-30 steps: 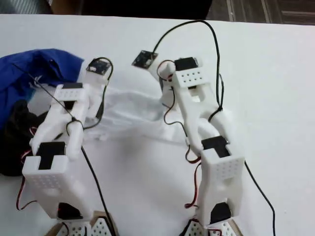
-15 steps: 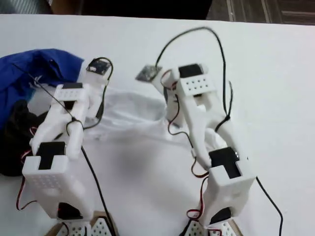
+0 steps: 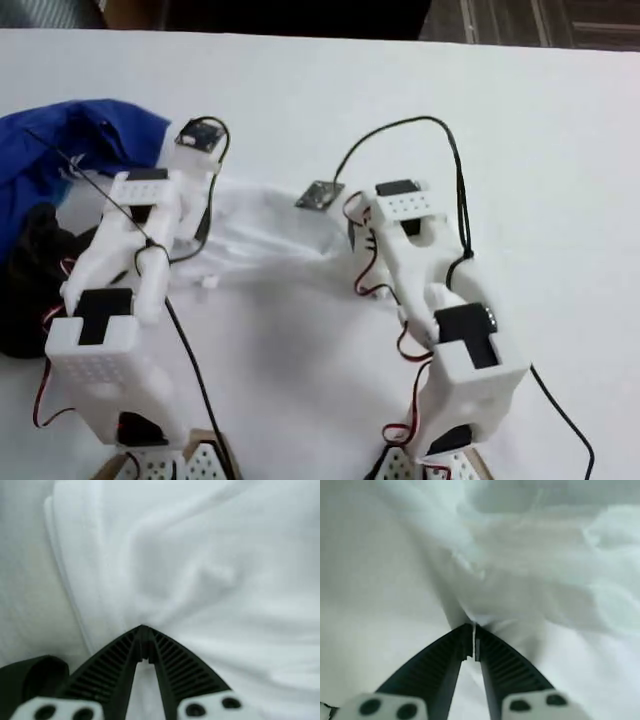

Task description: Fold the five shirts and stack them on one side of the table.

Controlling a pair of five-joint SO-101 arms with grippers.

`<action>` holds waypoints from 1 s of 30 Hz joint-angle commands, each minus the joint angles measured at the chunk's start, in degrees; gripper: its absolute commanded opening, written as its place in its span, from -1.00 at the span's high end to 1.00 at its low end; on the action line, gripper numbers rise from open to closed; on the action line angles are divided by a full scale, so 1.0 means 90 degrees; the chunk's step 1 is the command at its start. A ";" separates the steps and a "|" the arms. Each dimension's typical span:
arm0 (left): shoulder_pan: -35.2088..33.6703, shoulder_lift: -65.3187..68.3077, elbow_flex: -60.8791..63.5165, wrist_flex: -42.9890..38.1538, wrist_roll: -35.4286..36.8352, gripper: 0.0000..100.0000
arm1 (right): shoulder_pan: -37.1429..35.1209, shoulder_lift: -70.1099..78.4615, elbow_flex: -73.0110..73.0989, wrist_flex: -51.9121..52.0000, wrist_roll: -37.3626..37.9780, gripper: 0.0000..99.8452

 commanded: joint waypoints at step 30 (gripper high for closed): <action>0.0000 0.0020 -0.0181 -0.0147 0.0059 0.95 | -0.0220 0.0034 -0.1260 -0.1773 -0.1153 0.96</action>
